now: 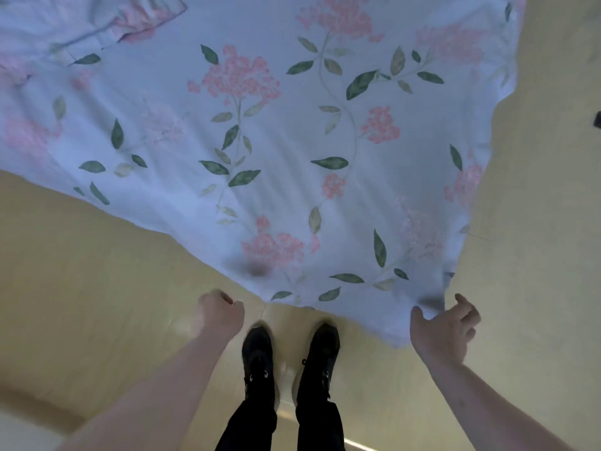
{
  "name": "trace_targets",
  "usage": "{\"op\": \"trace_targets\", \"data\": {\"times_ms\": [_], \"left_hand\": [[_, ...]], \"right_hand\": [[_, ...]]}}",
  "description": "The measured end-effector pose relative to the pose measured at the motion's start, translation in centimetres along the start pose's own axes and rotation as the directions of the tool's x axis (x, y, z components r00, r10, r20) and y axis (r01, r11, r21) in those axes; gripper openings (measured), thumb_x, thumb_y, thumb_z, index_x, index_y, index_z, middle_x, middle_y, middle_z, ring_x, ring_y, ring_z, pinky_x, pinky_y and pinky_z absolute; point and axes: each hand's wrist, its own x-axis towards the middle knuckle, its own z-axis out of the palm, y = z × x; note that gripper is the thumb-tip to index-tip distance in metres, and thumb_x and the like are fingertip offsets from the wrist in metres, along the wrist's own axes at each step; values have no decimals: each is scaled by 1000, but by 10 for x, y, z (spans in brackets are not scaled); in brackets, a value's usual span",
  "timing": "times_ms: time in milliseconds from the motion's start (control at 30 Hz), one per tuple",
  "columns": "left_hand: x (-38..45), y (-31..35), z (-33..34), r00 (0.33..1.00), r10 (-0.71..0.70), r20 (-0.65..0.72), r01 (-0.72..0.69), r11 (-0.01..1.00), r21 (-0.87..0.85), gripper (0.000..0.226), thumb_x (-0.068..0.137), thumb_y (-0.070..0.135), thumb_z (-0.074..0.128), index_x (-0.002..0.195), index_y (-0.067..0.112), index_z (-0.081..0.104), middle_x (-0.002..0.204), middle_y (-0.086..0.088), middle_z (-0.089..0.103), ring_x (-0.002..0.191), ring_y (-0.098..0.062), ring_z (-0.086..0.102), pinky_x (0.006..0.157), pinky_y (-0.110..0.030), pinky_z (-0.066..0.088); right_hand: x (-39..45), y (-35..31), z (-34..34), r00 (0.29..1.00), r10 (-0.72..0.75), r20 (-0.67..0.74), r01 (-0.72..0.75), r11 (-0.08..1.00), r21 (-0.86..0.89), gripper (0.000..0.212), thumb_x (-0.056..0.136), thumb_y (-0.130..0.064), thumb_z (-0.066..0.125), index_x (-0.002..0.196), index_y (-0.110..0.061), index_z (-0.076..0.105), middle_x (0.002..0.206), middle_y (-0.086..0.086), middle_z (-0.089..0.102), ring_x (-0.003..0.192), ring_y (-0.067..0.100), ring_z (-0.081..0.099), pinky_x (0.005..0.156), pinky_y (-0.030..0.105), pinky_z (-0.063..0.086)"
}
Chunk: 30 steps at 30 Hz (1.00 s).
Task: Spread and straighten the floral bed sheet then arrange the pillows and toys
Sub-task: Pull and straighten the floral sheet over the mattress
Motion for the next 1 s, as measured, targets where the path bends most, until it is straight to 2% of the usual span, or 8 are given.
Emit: {"op": "trace_targets", "data": {"times_ms": [100, 167, 300, 400, 500, 633, 733, 1000], "left_hand": [[30, 29, -44, 858, 346, -380, -377, 926, -8, 49, 78, 17, 66, 121, 18, 43, 139, -6, 37, 117, -36, 45, 89, -46, 47], [49, 49, -71, 743, 507, -437, -505, 853, 131, 77, 77, 19, 69, 144, 23, 31, 159, -3, 16, 135, -38, 33, 103, -47, 43], [71, 75, -92, 862, 506, 35, -483, 798, 359, 101, 87, 20, 66, 161, 36, -2, 167, 12, -21, 154, -34, 14, 117, -47, 36], [59, 72, -92, 864, 250, 437, -456, 754, 472, 90, 89, 22, 60, 162, 35, 9, 170, 10, 4, 149, -25, 33, 111, -38, 43], [24, 53, -89, 821, 181, 542, -438, 808, 394, 77, 82, 30, 57, 155, 39, 34, 159, 12, 36, 144, -17, 39, 110, -36, 44], [-15, 19, -137, 864, 272, 425, -378, 906, 189, 64, 82, 37, 52, 145, 44, 45, 153, 15, 43, 139, -15, 44, 106, -35, 47], [-32, -23, -213, 926, 237, 295, -287, 948, 138, 54, 86, 35, 51, 139, 41, 51, 150, 14, 46, 137, -14, 46, 107, -30, 44], [-92, -101, -403, 979, 195, 62, -195, 981, 1, 40, 95, 31, 59, 134, 36, 58, 149, 7, 45, 123, -17, 57, 99, -25, 47]], "right_hand": [[-2, -60, 4, 908, -418, -27, 417, 908, -35, 85, 88, -30, 72, 155, -28, 20, 163, -4, 11, 138, 33, 27, 96, 54, 47], [-4, -94, 17, 828, -556, 71, 561, 817, -136, 85, 91, -32, 68, 158, -33, 16, 167, -4, 0, 148, 31, 14, 106, 55, 40], [-7, -111, 44, 871, -409, 273, 486, 804, -343, 96, 93, -49, 62, 159, -38, -7, 165, 1, -23, 152, 43, -6, 117, 63, 24], [-12, -109, 45, 884, -198, 424, 399, 793, -461, 118, 88, -54, 66, 152, -36, -32, 159, 11, -34, 150, 46, 5, 114, 53, 35], [-17, -114, 18, 844, 33, 536, 280, 824, -492, 122, 86, -39, 70, 154, -22, -29, 160, 17, -8, 134, 35, 37, 84, 35, 53], [-44, -157, -24, 781, 46, 623, 435, 676, -595, 79, 94, -38, 56, 158, -9, 20, 149, 10, 42, 126, 25, 52, 91, 27, 48], [-99, -222, -46, 740, -78, 668, 578, 583, -571, 74, 96, -40, 53, 156, -10, 21, 153, 9, 40, 129, 24, 52, 100, 31, 47], [-317, -397, -68, 456, -439, 774, 788, 604, -122, 73, 95, -39, 54, 159, -29, 20, 153, 1, 42, 97, 12, 56, 67, 22, 43]]}}
